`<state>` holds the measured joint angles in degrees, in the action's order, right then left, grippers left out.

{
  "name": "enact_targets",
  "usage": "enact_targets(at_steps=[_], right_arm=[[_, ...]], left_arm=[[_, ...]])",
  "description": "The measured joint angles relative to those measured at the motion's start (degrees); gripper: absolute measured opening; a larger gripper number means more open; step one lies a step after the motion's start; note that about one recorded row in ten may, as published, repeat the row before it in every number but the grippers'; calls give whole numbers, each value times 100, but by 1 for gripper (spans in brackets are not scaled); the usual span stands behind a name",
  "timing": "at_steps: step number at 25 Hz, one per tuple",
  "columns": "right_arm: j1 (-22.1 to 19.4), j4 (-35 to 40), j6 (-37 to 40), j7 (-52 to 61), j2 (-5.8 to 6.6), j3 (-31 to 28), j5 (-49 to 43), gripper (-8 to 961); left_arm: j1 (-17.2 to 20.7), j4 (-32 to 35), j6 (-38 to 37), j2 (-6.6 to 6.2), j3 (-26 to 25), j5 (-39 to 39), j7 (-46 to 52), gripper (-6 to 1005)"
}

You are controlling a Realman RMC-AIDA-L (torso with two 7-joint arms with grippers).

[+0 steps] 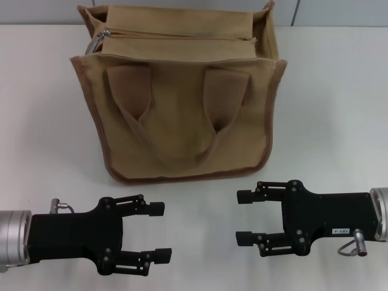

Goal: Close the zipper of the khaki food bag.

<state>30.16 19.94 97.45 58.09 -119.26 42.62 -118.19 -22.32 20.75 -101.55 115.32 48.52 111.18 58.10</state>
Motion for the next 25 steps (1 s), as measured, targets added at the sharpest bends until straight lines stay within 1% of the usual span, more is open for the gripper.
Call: enact_targets(at_steps=[12, 25], right_arm=[[-9, 1, 2, 0, 0, 0, -3, 745], [-30, -11, -51, 0, 0, 0, -3, 745]], left_arm=[[9, 0, -15, -1, 0, -26, 0, 825], [-27, 0, -107, 38, -64, -64, -2, 808]])
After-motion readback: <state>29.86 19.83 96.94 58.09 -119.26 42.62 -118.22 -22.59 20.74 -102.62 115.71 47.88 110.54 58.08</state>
